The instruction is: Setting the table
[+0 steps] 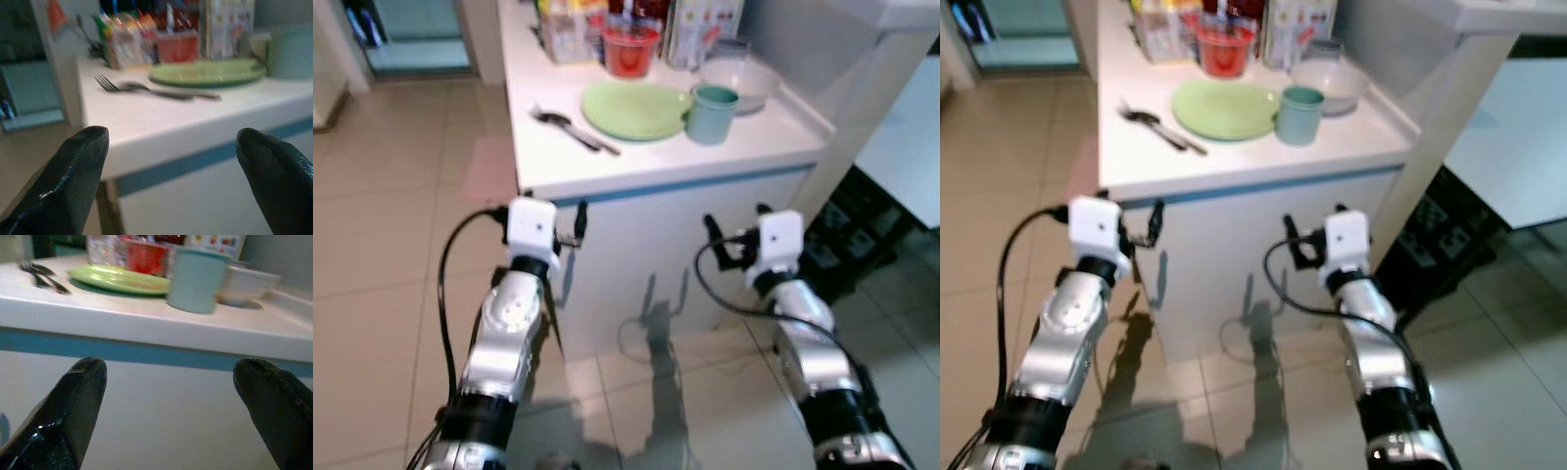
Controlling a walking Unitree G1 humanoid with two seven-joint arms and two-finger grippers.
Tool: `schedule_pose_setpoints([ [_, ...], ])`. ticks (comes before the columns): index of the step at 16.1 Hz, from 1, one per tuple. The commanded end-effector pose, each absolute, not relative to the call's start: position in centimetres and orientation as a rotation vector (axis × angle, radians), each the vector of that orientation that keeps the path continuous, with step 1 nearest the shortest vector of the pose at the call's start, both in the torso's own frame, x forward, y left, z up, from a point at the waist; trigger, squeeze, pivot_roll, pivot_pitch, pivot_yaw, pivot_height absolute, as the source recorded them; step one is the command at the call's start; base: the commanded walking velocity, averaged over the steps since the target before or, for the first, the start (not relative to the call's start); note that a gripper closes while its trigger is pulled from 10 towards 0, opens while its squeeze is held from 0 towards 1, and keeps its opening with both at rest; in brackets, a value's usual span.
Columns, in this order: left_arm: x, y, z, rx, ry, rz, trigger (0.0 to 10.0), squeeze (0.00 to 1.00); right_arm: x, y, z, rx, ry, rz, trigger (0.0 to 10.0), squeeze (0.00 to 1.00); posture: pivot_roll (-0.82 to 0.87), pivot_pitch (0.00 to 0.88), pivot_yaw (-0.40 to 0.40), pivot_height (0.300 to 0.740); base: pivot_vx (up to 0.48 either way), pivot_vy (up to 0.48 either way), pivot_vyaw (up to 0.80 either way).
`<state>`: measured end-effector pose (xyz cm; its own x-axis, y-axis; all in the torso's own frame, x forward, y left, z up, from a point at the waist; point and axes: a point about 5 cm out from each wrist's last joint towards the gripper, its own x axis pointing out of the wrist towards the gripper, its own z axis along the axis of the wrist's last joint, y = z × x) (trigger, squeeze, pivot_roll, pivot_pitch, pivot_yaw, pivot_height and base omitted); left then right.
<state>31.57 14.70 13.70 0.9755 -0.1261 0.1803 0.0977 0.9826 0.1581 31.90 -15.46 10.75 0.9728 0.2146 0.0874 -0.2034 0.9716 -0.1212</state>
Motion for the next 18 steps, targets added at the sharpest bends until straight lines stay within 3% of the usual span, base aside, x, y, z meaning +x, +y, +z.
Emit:
schedule_pose_setpoints([
  [1, 31.63, 14.73, 15.05, 0.15, -0.259, -0.101, 10.0, 0.0, 32.08, -15.73, 11.61, -0.129, -0.156, 0.192, 10.0, 0.0, 0.11, 0.0, -0.041, 0.74, 0.0, 0.0, 0.0],
  [18, 31.62, 14.51, 14.74, 0.181, -0.247, -0.117, 10.0, 0.0, 32.25, -15.77, 12.44, -0.132, -0.22, 0.168, 10.0, 0.0, 0.11, 0.0, -0.038, 0.74, 0.0, 0.0, 0.0],
])
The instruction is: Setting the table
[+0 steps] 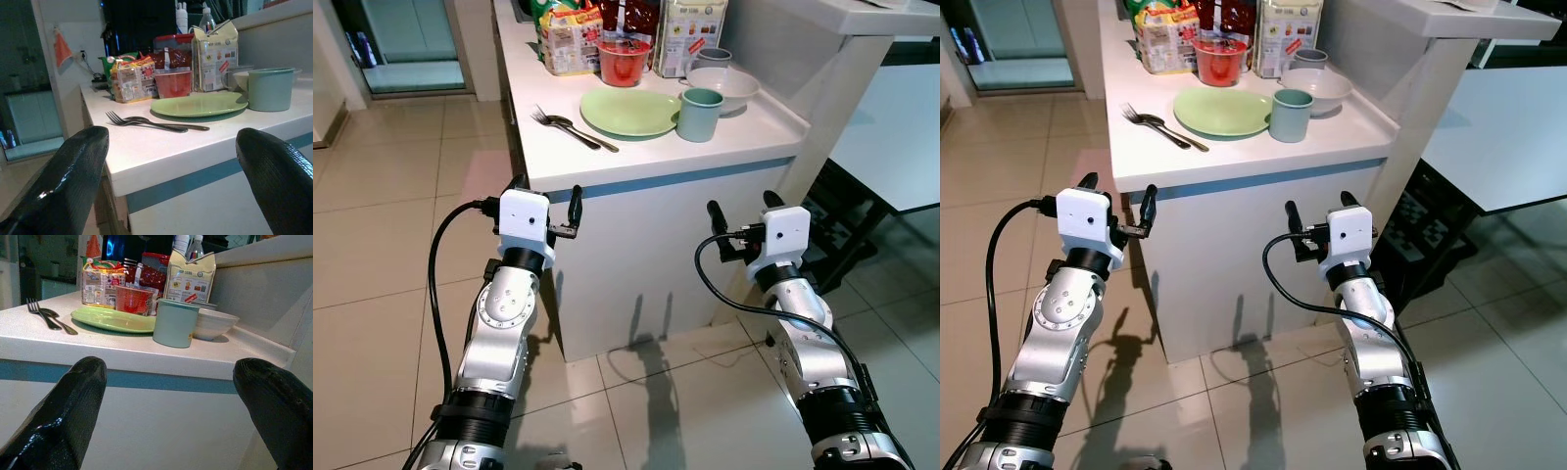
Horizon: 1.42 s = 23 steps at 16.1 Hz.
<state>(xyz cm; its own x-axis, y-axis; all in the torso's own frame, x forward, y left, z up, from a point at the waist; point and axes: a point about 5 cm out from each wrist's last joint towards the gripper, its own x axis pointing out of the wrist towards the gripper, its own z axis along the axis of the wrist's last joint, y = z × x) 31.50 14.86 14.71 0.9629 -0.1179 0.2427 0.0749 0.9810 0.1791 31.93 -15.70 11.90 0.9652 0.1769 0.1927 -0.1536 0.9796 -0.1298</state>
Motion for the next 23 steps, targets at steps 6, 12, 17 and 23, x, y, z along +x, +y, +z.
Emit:
schedule_pose_setpoints([
  [6, 31.68, 14.49, 14.79, 0.172, -0.239, -0.126, 10.0, 0.0, 32.31, -15.55, 12.41, -0.141, -0.213, 0.189, 10.0, 0.0, 0.11, 0.0, -0.043, 0.74, 0.356, 0.0, 0.0],
  [12, 31.72, 14.29, 14.95, 0.167, -0.246, -0.133, 10.0, 0.0, 32.25, -15.47, 12.02, -0.15, -0.199, 0.196, 10.0, 0.0, 0.11, 0.0, -0.044, 0.74, 0.48, 0.0, 0.0],
  [17, 31.75, 14.3, 15.12, 0.162, -0.256, -0.131, 10.0, 0.0, 32.26, -15.48, 11.71, -0.152, -0.188, 0.198, 10.0, 0.0, 0.11, 0.0, -0.045, 0.74, 0.468, 0.0, 0.0],
  [23, 31.75, 14.37, 15.34, 0.164, -0.272, -0.109, 10.0, 0.0, 32.22, -15.49, 11.57, -0.154, -0.183, 0.201, 10.0, 0.0, 0.11, 0.0, -0.043, 0.74, 0.122, 0.0, 0.0],
])
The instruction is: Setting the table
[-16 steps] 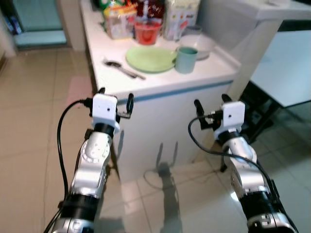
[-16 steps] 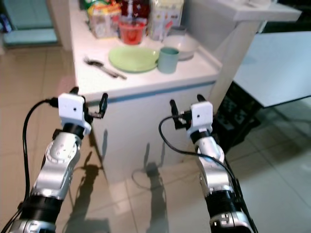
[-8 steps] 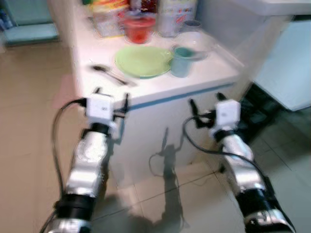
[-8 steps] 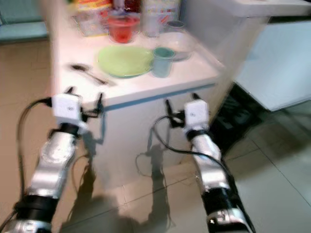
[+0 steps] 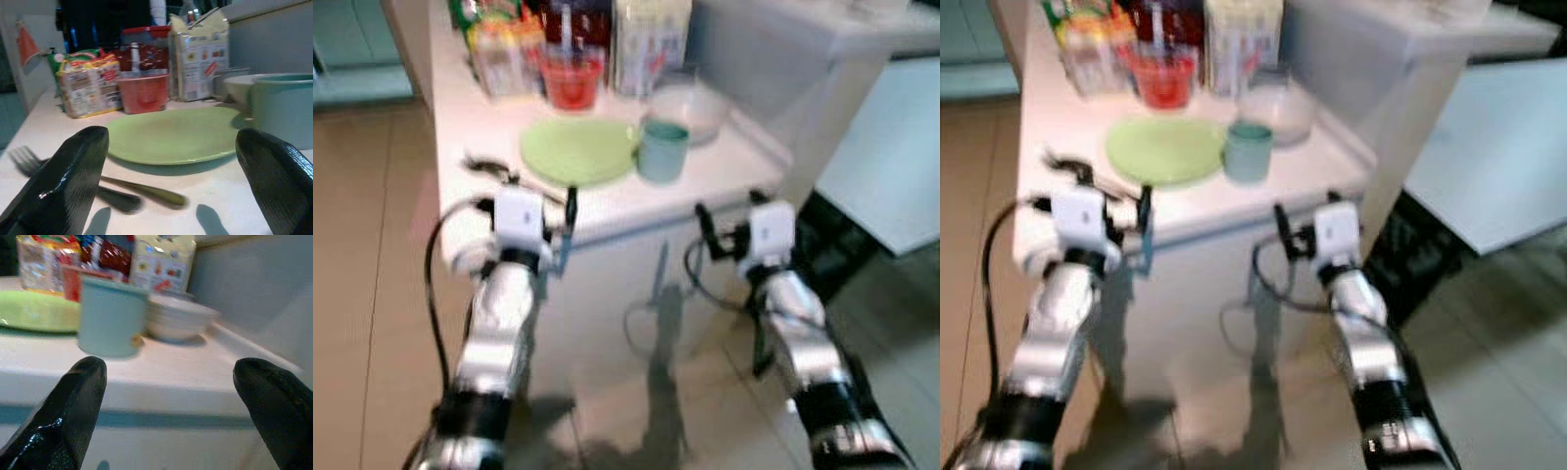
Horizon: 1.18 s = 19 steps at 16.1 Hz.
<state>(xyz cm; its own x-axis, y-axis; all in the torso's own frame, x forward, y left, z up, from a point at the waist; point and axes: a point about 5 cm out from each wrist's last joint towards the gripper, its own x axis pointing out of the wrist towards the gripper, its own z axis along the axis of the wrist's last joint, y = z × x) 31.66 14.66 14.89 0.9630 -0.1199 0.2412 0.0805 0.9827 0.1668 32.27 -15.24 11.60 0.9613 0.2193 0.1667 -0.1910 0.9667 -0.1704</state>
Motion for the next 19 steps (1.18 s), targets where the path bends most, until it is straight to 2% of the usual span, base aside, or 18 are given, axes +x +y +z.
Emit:
schedule_pose_setpoints([
  [1, 31.77, 14.45, 15.36, 0.17, -0.273, -0.101, 10.0, 0.0, 32.21, -15.5, 11.52, -0.154, -0.183, 0.201, 10.0, 0.0, 0.11, 0.0, -0.044, 0.74, 0.0, 0.0, 0.0],
  [5, 31.87, 14.44, 15.18, 0.155, -0.253, -0.108, 10.0, 0.0, 32.17, -15.47, 11.45, -0.155, -0.18, 0.204, 10.0, 0.0, 0.11, 0.0, -0.043, 0.74, 0.0, 0.0, 0.0],
  [7, 31.84, 14.26, 15.11, 0.144, -0.247, -0.116, 10.0, 0.0, 32.13, -15.49, 11.42, -0.156, -0.179, 0.206, 10.0, 0.0, 0.11, 0.0, -0.043, 0.74, 0.446, 0.0, 0.0],
  [12, 31.87, 14.28, 15.02, 0.149, -0.24, -0.116, 10.0, 0.0, 32.06, -15.38, 11.41, -0.156, -0.178, 0.214, 10.0, 0.0, 0.11, 0.0, -0.043, 0.74, 0.314, 0.358, 0.0],
  [19, 31.87, 14.25, 15.07, 0.159, -0.235, -0.124, 10.0, 0.0, 31.93, -15.33, 11.31, -0.154, -0.172, 0.214, 10.0, 0.0, 0.1, 0.0, -0.035, 0.74, 0.458, 0.0, 0.0],
])
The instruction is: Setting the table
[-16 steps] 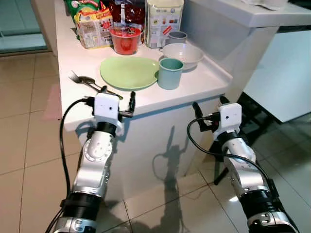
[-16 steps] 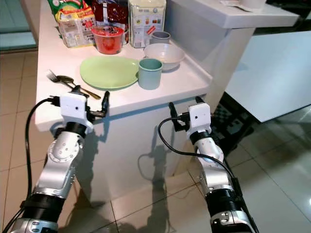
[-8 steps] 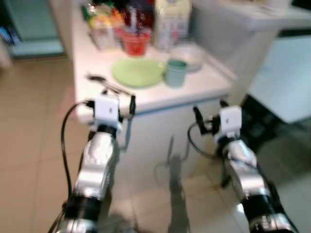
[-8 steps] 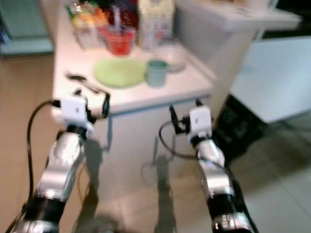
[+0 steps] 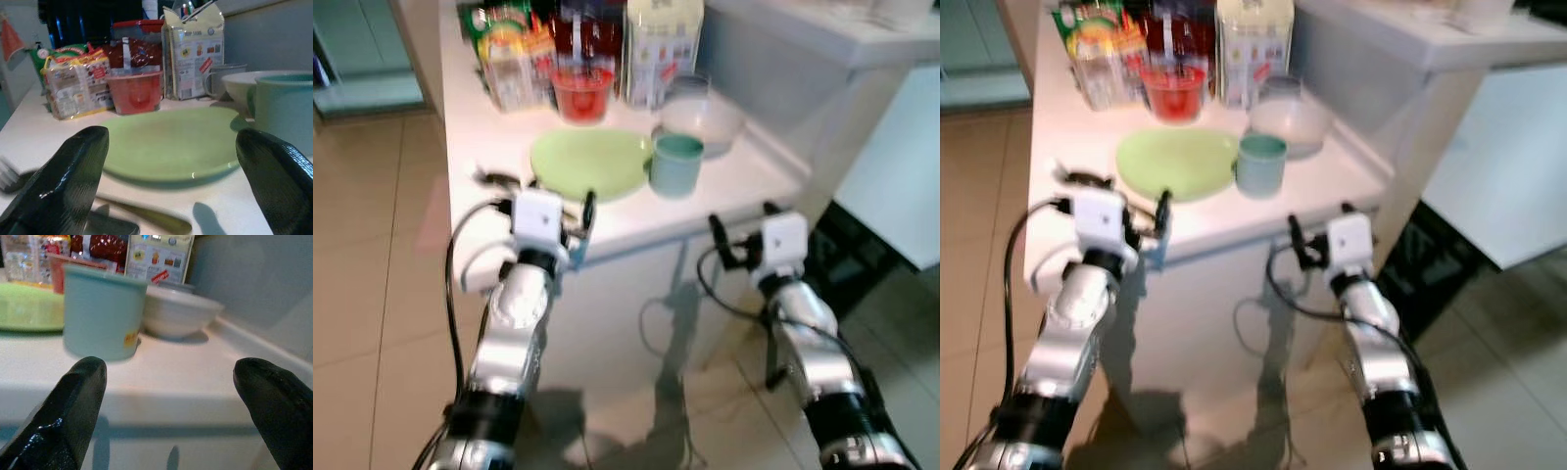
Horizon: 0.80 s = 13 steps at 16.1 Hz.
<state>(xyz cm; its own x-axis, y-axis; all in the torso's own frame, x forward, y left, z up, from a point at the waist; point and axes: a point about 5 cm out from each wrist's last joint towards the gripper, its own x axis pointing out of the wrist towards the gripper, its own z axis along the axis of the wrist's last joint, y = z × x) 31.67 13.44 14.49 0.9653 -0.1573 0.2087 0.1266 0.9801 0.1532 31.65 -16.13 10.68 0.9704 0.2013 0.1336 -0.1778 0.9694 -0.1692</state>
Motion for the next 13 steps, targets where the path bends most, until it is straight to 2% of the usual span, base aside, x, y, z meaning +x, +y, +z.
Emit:
schedule_pose_setpoints([
  [1, 31.87, 14.25, 15.05, 0.16, -0.233, -0.126, 10.0, 0.0, 31.92, -15.31, 11.29, -0.154, -0.172, 0.214, 10.0, 0.0, 0.1, 0.0, -0.035, 0.74, 0.326, 0.0, 0.0],
  [4, 31.82, 14.12, 14.97, 0.148, -0.228, -0.139, 10.0, 0.0, 31.83, -15.36, 11.2, -0.15, -0.168, 0.212, 10.0, 0.0, 0.11, 0.0, -0.031, 0.74, 0.475, 0.0, 0.0],
  [13, 32.14, 14.58, 14.49, 0.214, -0.179, -0.156, 10.0, 0.0, 31.66, -15.44, 11.15, -0.139, -0.164, 0.206, 10.0, 0.0, 0.1, 0.0, -0.022, 0.74, 0.0, 0.0, 0.0],
])
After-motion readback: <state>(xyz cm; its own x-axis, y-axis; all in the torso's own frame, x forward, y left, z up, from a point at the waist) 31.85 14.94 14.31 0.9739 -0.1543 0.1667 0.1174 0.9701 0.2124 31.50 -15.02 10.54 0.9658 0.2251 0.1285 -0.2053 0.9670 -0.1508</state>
